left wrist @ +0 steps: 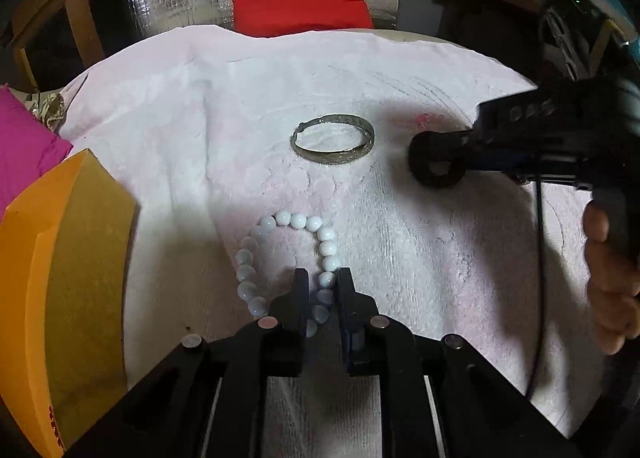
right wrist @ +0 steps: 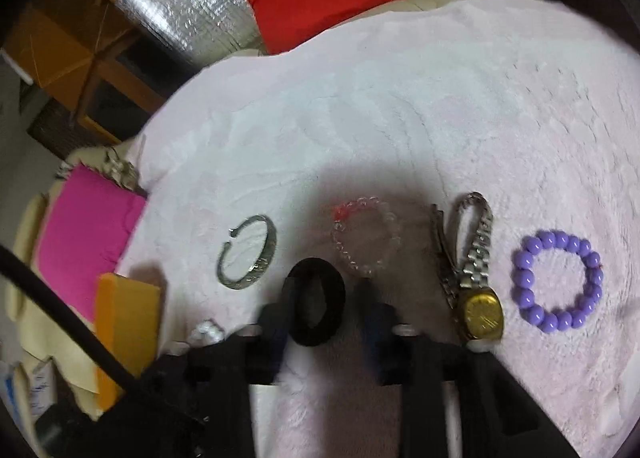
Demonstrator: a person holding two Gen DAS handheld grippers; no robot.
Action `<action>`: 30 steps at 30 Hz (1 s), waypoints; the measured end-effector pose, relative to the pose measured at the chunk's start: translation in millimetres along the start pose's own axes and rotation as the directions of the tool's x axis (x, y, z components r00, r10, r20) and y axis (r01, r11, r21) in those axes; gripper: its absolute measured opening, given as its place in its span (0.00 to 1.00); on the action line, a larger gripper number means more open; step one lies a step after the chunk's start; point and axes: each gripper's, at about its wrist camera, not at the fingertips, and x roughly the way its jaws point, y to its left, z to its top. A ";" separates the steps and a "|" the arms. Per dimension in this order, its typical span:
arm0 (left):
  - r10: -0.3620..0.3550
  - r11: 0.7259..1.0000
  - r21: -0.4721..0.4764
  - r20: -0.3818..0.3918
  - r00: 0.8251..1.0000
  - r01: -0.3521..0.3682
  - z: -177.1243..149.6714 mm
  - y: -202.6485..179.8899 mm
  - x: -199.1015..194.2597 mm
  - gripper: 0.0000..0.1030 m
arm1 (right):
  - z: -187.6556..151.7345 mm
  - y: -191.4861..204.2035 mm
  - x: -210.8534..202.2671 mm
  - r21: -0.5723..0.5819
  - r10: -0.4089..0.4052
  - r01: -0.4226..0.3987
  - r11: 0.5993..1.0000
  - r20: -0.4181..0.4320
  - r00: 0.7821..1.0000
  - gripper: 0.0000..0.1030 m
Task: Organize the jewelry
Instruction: 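Carry both items into the orange box and open both tools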
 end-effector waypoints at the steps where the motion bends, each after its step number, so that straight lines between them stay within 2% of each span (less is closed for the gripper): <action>1: -0.007 1.000 0.000 0.002 1.000 0.007 0.5 0.9 0.3 0.10 | -0.9 5.4 1.1 -0.033 -0.020 0.020 0.999 0.011 1.000 0.17; 2: -0.015 1.000 -0.004 0.002 1.000 0.015 0.9 1.8 -0.1 0.09 | -1.9 10.0 2.3 -0.059 -0.037 0.038 0.998 0.011 0.999 0.10; 3: -0.022 1.000 -0.010 0.002 1.000 0.022 0.5 3.0 -1.0 0.09 | -3.1 14.3 1.8 -0.084 -0.044 0.044 0.996 0.004 0.999 0.10; 6: -0.070 0.995 -0.064 0.007 0.998 0.070 2.0 9.0 -6.3 0.09 | -3.9 16.8 -7.0 -0.083 0.020 -0.023 0.996 -0.035 0.999 0.08; 11: -0.127 0.979 -0.149 0.082 0.989 0.138 6.7 18.1 -27.3 0.09 | -1.8 10.9 -35.8 -0.071 0.115 -0.115 0.991 -0.005 0.993 0.08; 16: -0.162 0.960 -0.201 0.175 0.971 0.196 8.9 24.4 -53.6 0.09 | 8.4 -9.9 -69.5 -0.020 0.153 -0.152 0.988 0.073 0.985 0.08; 18: -0.190 0.947 -0.219 0.214 0.958 0.236 9.5 25.8 -63.7 0.09 | 14.7 -24.1 -87.0 0.008 0.166 -0.168 0.986 0.126 0.978 0.08; 22: -0.202 0.941 -0.212 0.275 0.940 0.265 12.2 19.5 -84.3 0.09 | 24.2 -41.6 -112.2 0.050 0.191 -0.206 0.977 0.211 0.959 0.08; 30: -0.192 0.950 -0.160 0.376 0.907 0.267 11.1 8.0 -115.1 0.09 | 24.4 -43.2 -130.9 0.032 0.209 -0.226 0.974 0.276 0.938 0.08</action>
